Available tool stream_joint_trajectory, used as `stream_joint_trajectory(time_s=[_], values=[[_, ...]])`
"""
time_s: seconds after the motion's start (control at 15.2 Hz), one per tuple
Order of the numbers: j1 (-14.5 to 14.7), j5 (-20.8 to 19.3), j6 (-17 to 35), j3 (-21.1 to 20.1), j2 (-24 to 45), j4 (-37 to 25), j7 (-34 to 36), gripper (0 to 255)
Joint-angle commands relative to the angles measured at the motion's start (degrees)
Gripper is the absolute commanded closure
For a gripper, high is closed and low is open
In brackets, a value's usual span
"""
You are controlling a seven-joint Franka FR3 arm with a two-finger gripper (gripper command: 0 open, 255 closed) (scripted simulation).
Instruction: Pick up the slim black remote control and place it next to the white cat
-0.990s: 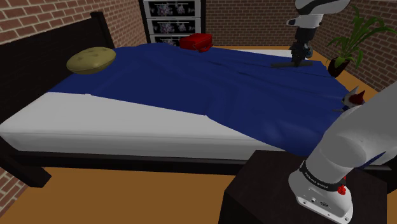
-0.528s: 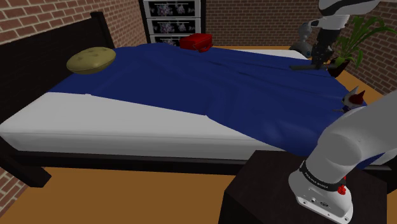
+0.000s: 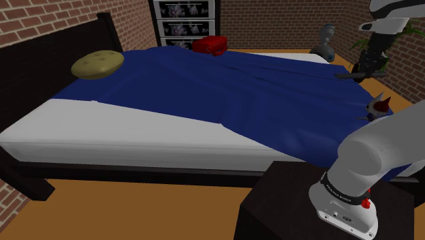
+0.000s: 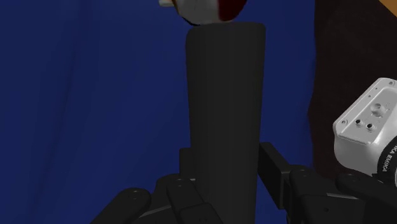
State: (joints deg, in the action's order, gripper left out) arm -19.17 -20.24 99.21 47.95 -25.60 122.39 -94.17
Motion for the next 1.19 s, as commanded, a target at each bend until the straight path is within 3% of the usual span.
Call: stream_joint_trajectory(time_s=[0.0,0.4,0.73,0.92,1.12], values=[[-0.89,-1.0,-0.29,1.93,-0.25,-0.75,-2.75,255],[-2.04,-2.6,-0.28,9.27,1.14,-4.41,-11.46,255],[-0.52,-2.14,0.26,17.97,4.37,-9.09,-19.67,255],[2.49,-0.58,0.83,25.53,7.43,-12.61,-25.25,255],[9.85,1.63,1.27,37.44,10.67,-16.75,-30.98,255]])
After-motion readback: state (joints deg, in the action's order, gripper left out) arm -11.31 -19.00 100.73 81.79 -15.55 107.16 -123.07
